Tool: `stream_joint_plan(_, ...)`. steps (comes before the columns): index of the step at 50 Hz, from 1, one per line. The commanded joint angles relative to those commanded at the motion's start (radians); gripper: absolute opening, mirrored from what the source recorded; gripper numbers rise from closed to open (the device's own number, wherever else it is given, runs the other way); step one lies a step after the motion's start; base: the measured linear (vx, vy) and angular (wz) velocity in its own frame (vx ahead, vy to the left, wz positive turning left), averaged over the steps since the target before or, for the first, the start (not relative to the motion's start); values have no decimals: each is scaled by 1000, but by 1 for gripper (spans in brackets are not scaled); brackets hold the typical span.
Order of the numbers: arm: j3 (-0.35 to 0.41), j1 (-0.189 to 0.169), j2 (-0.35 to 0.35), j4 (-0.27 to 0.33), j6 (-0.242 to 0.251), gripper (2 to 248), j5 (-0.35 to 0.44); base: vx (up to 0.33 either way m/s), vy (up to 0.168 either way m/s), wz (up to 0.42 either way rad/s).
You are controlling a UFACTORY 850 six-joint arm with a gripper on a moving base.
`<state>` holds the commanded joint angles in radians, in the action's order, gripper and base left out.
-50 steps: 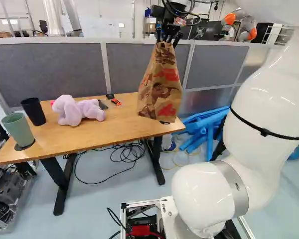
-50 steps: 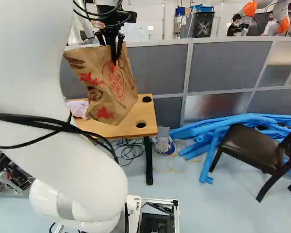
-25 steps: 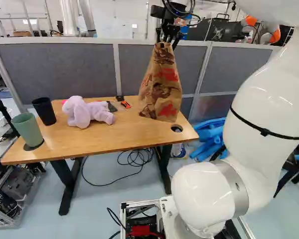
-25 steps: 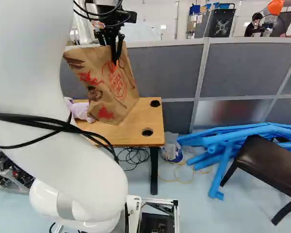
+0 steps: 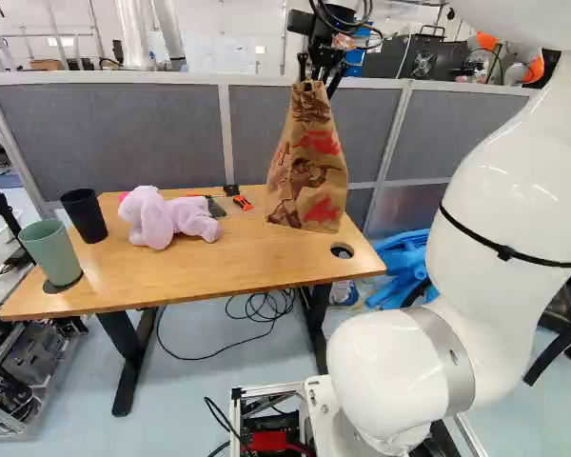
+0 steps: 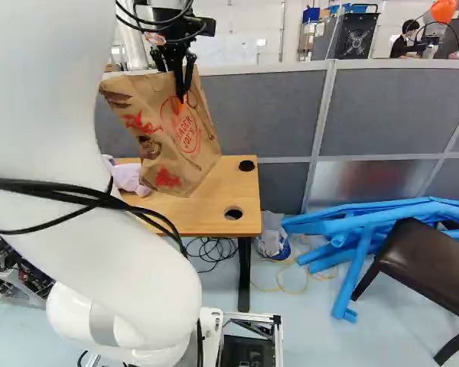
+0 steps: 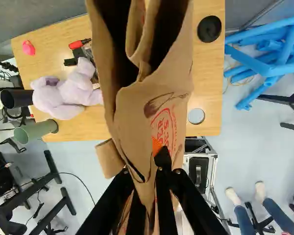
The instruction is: Pick up the bag on the ground and place it on the table
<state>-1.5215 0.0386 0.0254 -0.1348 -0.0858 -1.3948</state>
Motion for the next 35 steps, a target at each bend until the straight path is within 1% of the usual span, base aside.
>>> stream_joint_plan(35, -11, 0, 11, 0, 0, 21, 1, 0, 0, 0)
